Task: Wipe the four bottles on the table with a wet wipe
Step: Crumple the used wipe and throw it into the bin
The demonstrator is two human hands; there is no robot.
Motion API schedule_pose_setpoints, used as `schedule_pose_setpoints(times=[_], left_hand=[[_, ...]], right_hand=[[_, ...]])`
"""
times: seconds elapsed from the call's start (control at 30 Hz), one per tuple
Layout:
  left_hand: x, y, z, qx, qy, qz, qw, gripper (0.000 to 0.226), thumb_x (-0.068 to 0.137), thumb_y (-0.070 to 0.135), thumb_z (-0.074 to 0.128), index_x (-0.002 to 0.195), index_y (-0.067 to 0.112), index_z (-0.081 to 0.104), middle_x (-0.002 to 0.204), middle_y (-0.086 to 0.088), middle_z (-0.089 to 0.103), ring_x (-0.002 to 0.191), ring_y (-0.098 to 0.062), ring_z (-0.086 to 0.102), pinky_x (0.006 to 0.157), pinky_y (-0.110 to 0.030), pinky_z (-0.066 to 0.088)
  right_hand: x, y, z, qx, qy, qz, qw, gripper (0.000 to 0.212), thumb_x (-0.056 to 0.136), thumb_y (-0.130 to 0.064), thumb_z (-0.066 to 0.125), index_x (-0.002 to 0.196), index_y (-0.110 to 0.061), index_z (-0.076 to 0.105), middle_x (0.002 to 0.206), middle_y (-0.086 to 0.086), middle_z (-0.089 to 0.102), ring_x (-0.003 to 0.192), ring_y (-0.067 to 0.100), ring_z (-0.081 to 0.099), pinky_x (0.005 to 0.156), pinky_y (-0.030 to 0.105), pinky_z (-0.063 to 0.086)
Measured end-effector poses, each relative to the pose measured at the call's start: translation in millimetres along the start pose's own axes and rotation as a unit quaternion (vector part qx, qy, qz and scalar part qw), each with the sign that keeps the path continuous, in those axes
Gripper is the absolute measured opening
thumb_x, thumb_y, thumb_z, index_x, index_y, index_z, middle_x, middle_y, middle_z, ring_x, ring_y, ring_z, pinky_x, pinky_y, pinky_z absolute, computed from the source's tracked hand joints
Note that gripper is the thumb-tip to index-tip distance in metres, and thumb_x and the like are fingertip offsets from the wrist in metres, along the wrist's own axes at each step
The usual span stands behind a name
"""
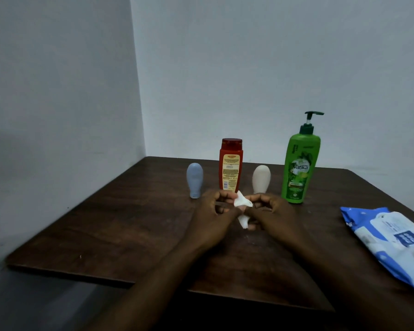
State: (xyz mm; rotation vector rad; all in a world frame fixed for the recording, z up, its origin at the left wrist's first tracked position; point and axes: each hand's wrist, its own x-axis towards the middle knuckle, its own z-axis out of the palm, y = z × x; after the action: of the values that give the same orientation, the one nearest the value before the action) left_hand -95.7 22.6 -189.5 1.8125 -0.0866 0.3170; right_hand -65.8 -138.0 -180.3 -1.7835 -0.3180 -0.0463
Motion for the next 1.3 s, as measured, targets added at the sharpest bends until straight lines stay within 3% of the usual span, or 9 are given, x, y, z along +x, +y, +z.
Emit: schedule_pose_setpoints(times=[0.17, 0.27, 0.33, 0.5, 0.73, 0.83, 1.07, 1.2, 1.3], left_hand=[[-31.0, 17.5, 13.4, 0.026, -0.044, 0.042, 0.998, 0.036, 0.087, 0.026, 0.075, 0.12, 0.032, 0.064, 0.112, 0.021, 0.062, 0.099, 0.013, 0.059, 0.082, -0.009, 0.051], [-43.5, 22.6, 18.6, -0.018, -0.05, 0.022, 0.998, 0.032, 0.088, 0.018, 0.074, 0.117, 0.03, 0.068, 0.112, 0.013, 0.07, 0.1, 0.003, 0.066, 0.089, -0.024, 0.058], [-50.4, 26.8, 20.7, -0.068, -0.048, -0.012, 0.997, 0.025, 0.088, 0.011, 0.073, 0.11, 0.023, 0.071, 0.104, 0.005, 0.075, 0.094, -0.007, 0.072, 0.084, -0.03, 0.061], [-65.6, 29.7, 22.6, -0.19, -0.04, -0.083, 0.977, 0.017, 0.088, 0.002, 0.071, 0.105, 0.004, 0.069, 0.092, -0.007, 0.073, 0.079, -0.014, 0.071, 0.069, -0.024, 0.061], [-67.9, 23.6, 17.7, -0.265, -0.029, -0.146, 0.953, 0.016, 0.082, 0.005, 0.078, 0.089, 0.011, 0.065, 0.098, -0.012, 0.077, 0.089, -0.018, 0.073, 0.08, -0.032, 0.061], [-70.8, 23.2, 17.8, -0.282, -0.006, -0.147, 0.948, 0.024, 0.083, 0.004, 0.077, 0.102, 0.008, 0.065, 0.096, -0.01, 0.078, 0.085, -0.02, 0.074, 0.081, -0.033, 0.061], [-84.9, 34.2, 32.6, -0.219, 0.0, -0.093, 0.971, 0.017, 0.091, 0.004, 0.069, 0.105, 0.013, 0.07, 0.092, -0.006, 0.079, 0.084, -0.017, 0.075, 0.076, -0.027, 0.06], [-89.1, 43.6, 50.2, -0.258, -0.037, -0.104, 0.96, 0.026, 0.1, 0.005, 0.05, 0.099, 0.019, 0.073, 0.085, 0.002, 0.079, 0.08, -0.009, 0.074, 0.084, -0.029, 0.058], [-92.5, 47.9, 63.9, -0.282, -0.084, -0.097, 0.951, 0.026, 0.103, 0.013, 0.048, 0.111, 0.015, 0.072, 0.095, 0.005, 0.079, 0.093, -0.011, 0.074, 0.088, -0.028, 0.059]], right_hand=[[-35.6, -6.4, -23.1, 0.004, -0.018, 0.006, 1.0, 0.027, 0.08, -0.009, 0.082, 0.104, -0.018, 0.075, 0.088, 0.002, 0.078, 0.077, 0.024, 0.076, 0.069, 0.038, 0.062], [-55.3, -12.0, -32.2, 0.012, -0.026, 0.0, 1.0, 0.028, 0.08, 0.0, 0.08, 0.103, -0.015, 0.074, 0.088, 0.002, 0.079, 0.077, 0.02, 0.076, 0.068, 0.033, 0.063], [-68.4, -15.2, -35.5, 0.031, -0.012, -0.013, 0.999, 0.029, 0.078, 0.005, 0.079, 0.1, -0.014, 0.074, 0.086, 0.003, 0.079, 0.074, 0.015, 0.075, 0.061, 0.024, 0.06], [-86.8, -16.8, -39.8, 0.083, 0.038, -0.019, 0.996, 0.025, 0.081, 0.001, 0.078, 0.1, -0.015, 0.075, 0.086, 0.004, 0.079, 0.08, 0.015, 0.074, 0.07, 0.03, 0.06], [-90.6, -23.3, -36.2, 0.255, 0.084, 0.033, 0.963, 0.015, 0.092, -0.001, 0.066, 0.106, -0.005, 0.071, 0.098, 0.012, 0.076, 0.086, 0.017, 0.076, 0.074, 0.03, 0.063], [-92.8, -20.0, -30.4, 0.27, 0.081, 0.037, 0.959, 0.021, 0.087, 0.0, 0.069, 0.107, -0.005, 0.071, 0.101, 0.014, 0.076, 0.094, 0.02, 0.075, 0.079, 0.03, 0.062], [-109.4, -13.3, -23.9, 0.096, 0.098, -0.024, 0.99, 0.025, 0.08, -0.007, 0.081, 0.102, -0.018, 0.076, 0.096, -0.001, 0.079, 0.093, 0.014, 0.075, 0.088, 0.033, 0.057], [-119.0, -16.1, -31.5, -0.022, 0.14, -0.077, 0.987, 0.017, 0.081, -0.014, 0.081, 0.094, -0.025, 0.079, 0.085, -0.017, 0.077, 0.082, -0.004, 0.071, 0.075, 0.01, 0.05], [-128.4, -17.2, -47.0, -0.032, 0.172, -0.083, 0.981, 0.012, 0.081, -0.015, 0.081, 0.09, -0.023, 0.079, 0.077, -0.019, 0.076, 0.074, -0.008, 0.069, 0.065, 0.002, 0.045]])
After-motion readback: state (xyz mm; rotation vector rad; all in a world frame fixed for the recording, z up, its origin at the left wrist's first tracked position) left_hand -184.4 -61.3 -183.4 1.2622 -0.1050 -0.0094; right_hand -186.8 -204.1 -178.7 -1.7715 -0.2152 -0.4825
